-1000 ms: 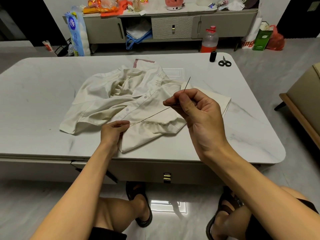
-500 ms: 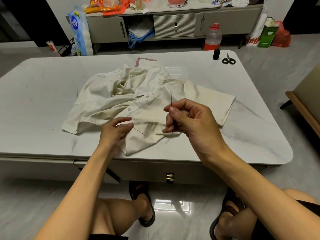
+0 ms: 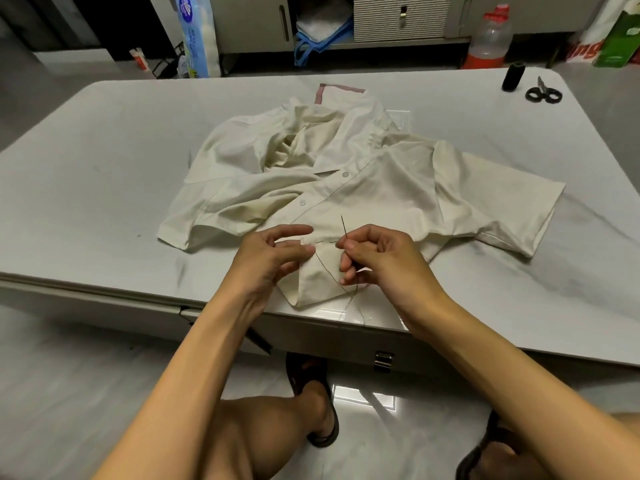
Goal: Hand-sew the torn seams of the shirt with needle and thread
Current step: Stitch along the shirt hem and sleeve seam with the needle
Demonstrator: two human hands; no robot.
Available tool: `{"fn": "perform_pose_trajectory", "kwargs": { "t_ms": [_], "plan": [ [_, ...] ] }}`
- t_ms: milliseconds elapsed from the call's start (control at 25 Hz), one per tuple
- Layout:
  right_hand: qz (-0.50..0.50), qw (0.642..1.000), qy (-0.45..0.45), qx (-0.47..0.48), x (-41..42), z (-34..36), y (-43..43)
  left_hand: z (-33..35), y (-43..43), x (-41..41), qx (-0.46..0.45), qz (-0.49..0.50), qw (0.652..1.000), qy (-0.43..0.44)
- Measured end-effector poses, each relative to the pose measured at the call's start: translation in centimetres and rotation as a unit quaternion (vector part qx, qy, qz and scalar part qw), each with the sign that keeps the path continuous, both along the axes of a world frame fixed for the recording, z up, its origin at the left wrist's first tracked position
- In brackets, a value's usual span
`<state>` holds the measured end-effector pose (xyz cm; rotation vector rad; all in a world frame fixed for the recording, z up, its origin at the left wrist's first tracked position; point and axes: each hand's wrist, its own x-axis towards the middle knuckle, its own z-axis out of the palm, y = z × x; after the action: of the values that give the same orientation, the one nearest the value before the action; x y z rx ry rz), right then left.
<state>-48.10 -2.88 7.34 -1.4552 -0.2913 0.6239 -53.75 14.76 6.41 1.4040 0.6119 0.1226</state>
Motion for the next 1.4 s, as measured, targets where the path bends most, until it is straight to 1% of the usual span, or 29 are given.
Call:
{"fn": "perform_pose_trajectory", "kwargs": {
  "t_ms": [160,320,400,640,1040,1400],
  "plan": [
    [0.026,0.996,-0.061,-0.054,0.2,-0.9,0.6,0.2,0.3,0.0,-0.019,0.003,1.0,0.015],
    [0.042,0.991,-0.09,-0.087,0.1,-0.9,0.4,0.2,0.3,0.0,-0.083,0.015,0.996,0.03],
    [0.049,0.987,-0.11,-0.106,0.0,-0.9,0.4,0.3,0.3,-0.1,-0.097,0.011,0.995,0.029],
    [0.055,0.978,-0.148,-0.137,0.0,-0.6,0.6,0.7,0.4,-0.3,-0.082,-0.009,0.996,0.035],
    [0.046,0.967,-0.18,-0.175,-0.2,-0.2,0.9,1.0,0.0,-0.4,-0.045,-0.025,0.998,0.046],
    [0.035,0.963,-0.188,-0.192,-0.2,-0.2,0.9,1.2,-0.2,-0.4,-0.037,-0.027,0.998,0.046]
  ]
}}
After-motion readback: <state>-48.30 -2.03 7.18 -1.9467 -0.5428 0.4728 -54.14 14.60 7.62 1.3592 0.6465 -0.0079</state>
